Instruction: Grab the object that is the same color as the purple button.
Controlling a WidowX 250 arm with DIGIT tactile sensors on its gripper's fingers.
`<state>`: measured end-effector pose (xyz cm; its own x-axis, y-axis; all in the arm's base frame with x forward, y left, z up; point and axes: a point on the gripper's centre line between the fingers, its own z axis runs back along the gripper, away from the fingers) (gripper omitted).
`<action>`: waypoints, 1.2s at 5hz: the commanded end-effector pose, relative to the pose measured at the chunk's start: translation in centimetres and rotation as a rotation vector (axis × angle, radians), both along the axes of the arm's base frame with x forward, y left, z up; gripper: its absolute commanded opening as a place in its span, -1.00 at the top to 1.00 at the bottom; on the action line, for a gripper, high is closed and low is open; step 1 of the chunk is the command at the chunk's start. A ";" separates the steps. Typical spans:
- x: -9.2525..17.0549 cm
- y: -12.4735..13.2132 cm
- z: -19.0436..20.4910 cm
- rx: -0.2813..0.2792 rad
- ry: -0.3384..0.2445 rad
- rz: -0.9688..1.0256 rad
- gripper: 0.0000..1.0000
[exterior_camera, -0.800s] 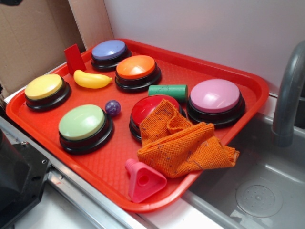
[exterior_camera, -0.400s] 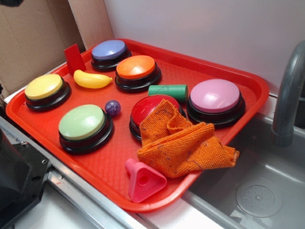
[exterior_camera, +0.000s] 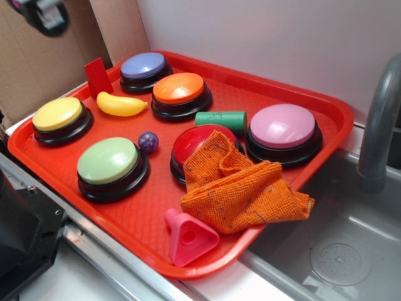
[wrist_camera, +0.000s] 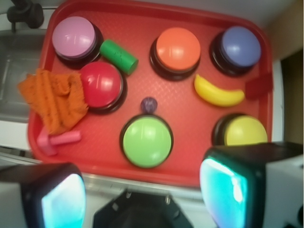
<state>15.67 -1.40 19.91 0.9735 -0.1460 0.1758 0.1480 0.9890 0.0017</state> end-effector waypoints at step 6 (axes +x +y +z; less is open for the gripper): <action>6.9 1.8 -15.3 -0.018 0.020 0.047 -1.00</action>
